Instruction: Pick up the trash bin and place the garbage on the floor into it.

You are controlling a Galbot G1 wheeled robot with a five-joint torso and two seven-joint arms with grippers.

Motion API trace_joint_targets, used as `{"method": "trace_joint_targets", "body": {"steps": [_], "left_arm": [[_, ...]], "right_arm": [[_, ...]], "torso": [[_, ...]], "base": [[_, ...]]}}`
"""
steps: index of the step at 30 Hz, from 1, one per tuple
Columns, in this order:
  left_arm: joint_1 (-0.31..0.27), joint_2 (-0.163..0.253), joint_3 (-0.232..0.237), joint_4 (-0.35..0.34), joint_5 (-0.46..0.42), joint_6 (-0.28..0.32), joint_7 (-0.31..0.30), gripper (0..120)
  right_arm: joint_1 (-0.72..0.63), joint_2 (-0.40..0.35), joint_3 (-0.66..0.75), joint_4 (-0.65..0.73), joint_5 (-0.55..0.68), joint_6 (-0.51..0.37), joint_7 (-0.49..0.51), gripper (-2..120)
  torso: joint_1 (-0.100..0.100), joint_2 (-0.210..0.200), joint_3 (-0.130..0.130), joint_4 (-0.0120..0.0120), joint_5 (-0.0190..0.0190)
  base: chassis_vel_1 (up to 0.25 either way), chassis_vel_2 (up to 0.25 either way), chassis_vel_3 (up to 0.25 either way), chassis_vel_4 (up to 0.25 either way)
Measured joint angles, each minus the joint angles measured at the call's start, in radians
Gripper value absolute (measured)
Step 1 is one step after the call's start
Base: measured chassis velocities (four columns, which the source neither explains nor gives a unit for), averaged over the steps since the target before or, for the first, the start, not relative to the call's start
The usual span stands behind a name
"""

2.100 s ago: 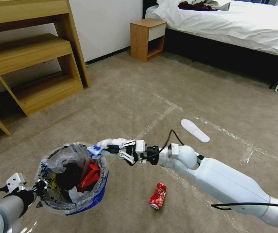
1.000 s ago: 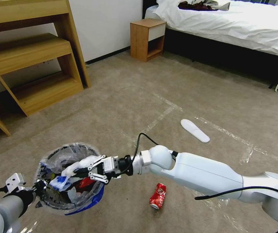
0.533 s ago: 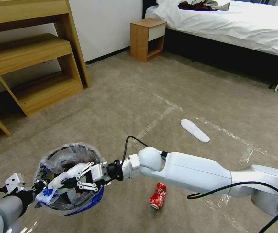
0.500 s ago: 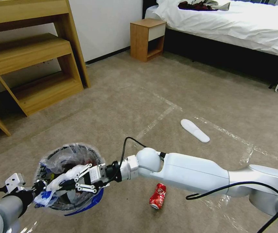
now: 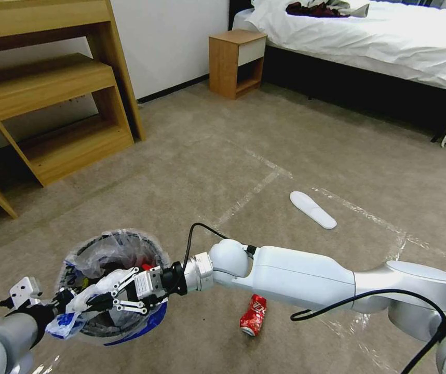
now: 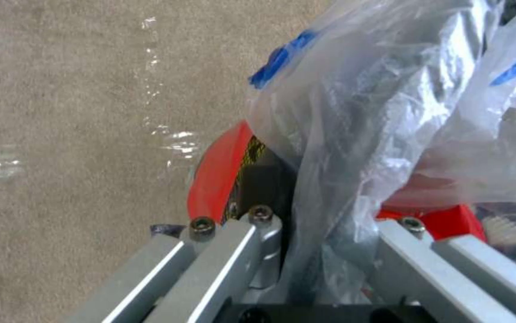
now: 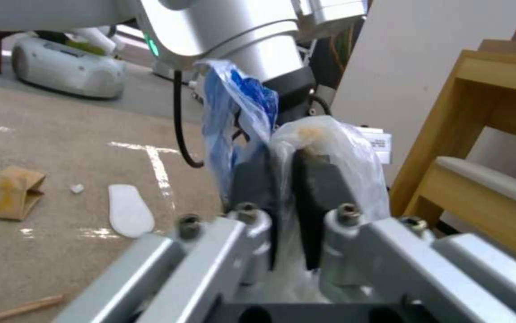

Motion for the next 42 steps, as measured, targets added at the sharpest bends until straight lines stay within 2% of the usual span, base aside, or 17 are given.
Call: {"method": "trace_joint_targets", "body": {"steps": [1,2,4,7,8,10,11,14,15,18,19,22,27,42], "left_arm": [[0.000,0.000,0.000,0.000,0.000,0.000,0.000,0],[0.000,0.000,0.000,0.000,0.000,0.000,0.000,0],[0.000,0.000,0.000,0.000,0.000,0.000,0.000,0],[0.000,-0.004,0.003,-0.001,0.003,0.000,0.001,0],[0.000,-0.004,0.003,-0.001,0.003,0.000,0.001,0],[0.000,-0.006,0.007,-0.001,0.009,0.000,0.005,0],[0.000,-0.006,0.007,-0.001,0.009,0.000,0.005,0],[-0.001,-0.004,0.007,-0.001,0.010,0.000,0.007,0],[-0.001,-0.004,0.007,-0.001,0.010,0.000,0.007,0],[0.001,-0.001,0.003,-0.004,0.009,0.000,0.007,0],[0.001,-0.001,0.003,-0.004,0.009,0.000,0.007,0],[0.002,-0.001,0.002,-0.004,0.009,0.000,0.007,0],[0.004,-0.001,0.002,-0.006,0.009,0.000,0.008,0],[0.005,-0.001,0.003,-0.008,0.010,0.000,0.008,0]], "right_arm": [[0.000,0.000,0.000,0.000,0.000,0.000,0.000,12],[-0.001,-0.001,0.002,-0.001,-0.001,0.001,0.001,19],[-0.001,-0.002,0.004,-0.003,-0.001,0.004,0.002,22],[-0.002,-0.012,0.011,-0.005,-0.002,0.007,0.003,37],[-0.002,-0.012,0.011,-0.005,-0.002,0.007,0.003,37],[-0.003,-0.022,0.016,-0.005,-0.002,0.008,0.003,48],[-0.003,-0.022,0.016,-0.005,-0.002,0.008,0.003,48],[-0.006,-0.034,0.017,-0.007,-0.002,0.011,0.002,64],[-0.006,-0.034,0.017,-0.007,-0.002,0.011,0.002,64],[-0.006,-0.036,0.018,-0.010,-0.004,0.012,0.000,77],[-0.006,-0.036,0.018,-0.010,-0.004,0.012,0.000,77],[-0.007,-0.037,0.020,-0.010,-0.004,0.013,0.000,92],[-0.009,-0.039,0.037,-0.009,-0.004,0.012,0.000,100],[-0.009,-0.048,0.061,-0.031,-0.002,0.016,0.003,100]], "torso": [[0.000,0.000,0.000,0.0000,0.0000],[0.000,0.000,0.000,0.0000,0.0000],[0.000,0.000,0.000,0.0000,0.0001],[0.000,0.000,0.000,0.0000,0.0000],[0.000,0.000,0.000,0.0000,0.0000],[0.000,0.000,0.000,0.0000,0.0001],[0.000,0.000,0.000,0.0000,0.0001],[0.000,0.000,0.000,-0.0001,0.0001],[0.000,0.000,0.000,-0.0001,0.0001],[0.000,0.000,0.000,0.0000,0.0002],[0.000,0.000,0.000,0.0000,0.0002],[0.000,0.000,0.000,0.0000,0.0001],[0.000,0.000,0.000,-0.0001,0.0001],[0.000,0.000,0.000,0.0000,0.0001]], "base": [[0.000,0.000,0.000,0.000],[0.000,0.000,0.000,0.000],[0.000,0.000,0.000,0.000],[0.000,0.000,0.000,0.000],[0.000,0.000,0.000,0.000],[0.000,0.000,0.000,0.000],[0.000,0.000,0.000,0.000],[0.000,0.000,0.000,0.000],[0.000,0.000,0.000,0.000],[0.000,0.000,0.000,0.000],[0.000,0.000,0.000,0.000],[0.000,0.000,0.000,0.000],[0.000,0.000,0.000,0.000],[0.000,0.000,0.000,0.000]]}}
